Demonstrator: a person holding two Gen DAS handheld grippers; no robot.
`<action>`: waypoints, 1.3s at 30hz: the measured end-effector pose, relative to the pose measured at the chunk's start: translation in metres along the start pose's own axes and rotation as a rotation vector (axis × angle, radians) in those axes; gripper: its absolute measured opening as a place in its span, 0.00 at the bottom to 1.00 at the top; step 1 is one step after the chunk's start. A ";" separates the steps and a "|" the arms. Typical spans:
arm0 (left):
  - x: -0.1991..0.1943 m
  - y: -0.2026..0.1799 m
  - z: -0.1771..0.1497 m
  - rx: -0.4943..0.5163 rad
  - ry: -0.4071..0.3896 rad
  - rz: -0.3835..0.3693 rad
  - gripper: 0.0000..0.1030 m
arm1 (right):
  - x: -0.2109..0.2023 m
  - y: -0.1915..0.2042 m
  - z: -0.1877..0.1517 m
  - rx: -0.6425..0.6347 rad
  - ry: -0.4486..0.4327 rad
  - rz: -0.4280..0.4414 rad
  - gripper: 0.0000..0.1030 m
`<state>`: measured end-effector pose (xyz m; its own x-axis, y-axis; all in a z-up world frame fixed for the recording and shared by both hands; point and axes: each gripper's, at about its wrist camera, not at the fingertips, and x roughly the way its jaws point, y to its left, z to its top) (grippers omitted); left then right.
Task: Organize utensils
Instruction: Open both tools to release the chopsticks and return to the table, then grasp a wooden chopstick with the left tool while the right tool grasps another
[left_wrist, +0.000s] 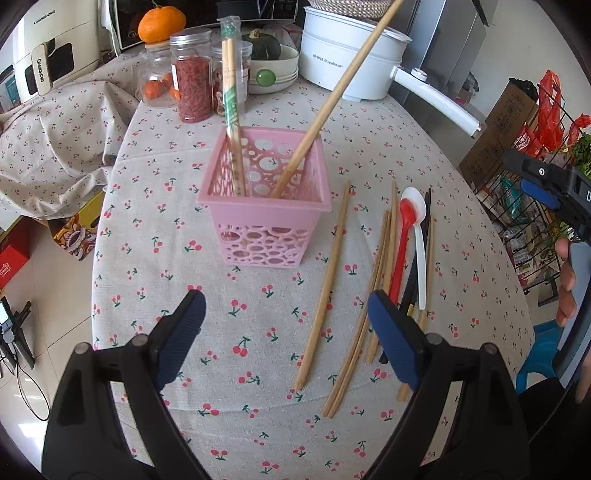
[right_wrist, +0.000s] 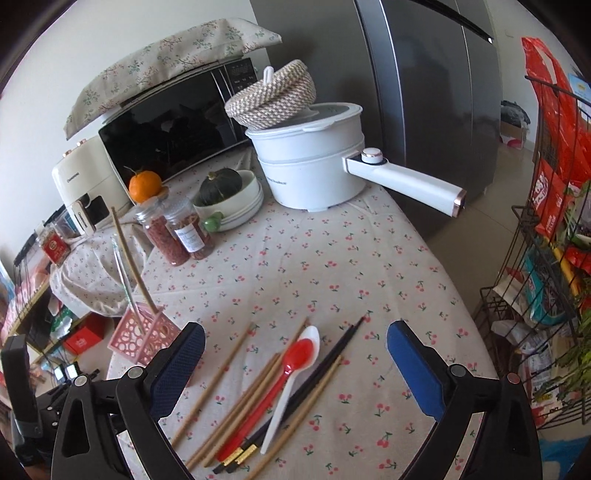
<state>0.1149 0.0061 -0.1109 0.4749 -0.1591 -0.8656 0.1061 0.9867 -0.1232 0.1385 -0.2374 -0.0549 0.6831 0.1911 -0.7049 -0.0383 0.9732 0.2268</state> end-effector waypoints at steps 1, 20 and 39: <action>0.003 -0.001 -0.001 -0.001 0.013 -0.001 0.87 | 0.003 -0.005 -0.002 0.007 0.022 -0.016 0.97; 0.035 -0.009 -0.003 -0.016 0.149 0.020 0.87 | 0.095 -0.030 -0.048 0.032 0.486 -0.215 0.97; 0.039 -0.005 -0.003 -0.019 0.148 0.012 0.87 | 0.115 -0.005 -0.079 -0.071 0.562 -0.233 0.98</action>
<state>0.1305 -0.0049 -0.1455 0.3419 -0.1424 -0.9289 0.0842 0.9891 -0.1207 0.1595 -0.2105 -0.1898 0.1911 -0.0081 -0.9815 0.0040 1.0000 -0.0075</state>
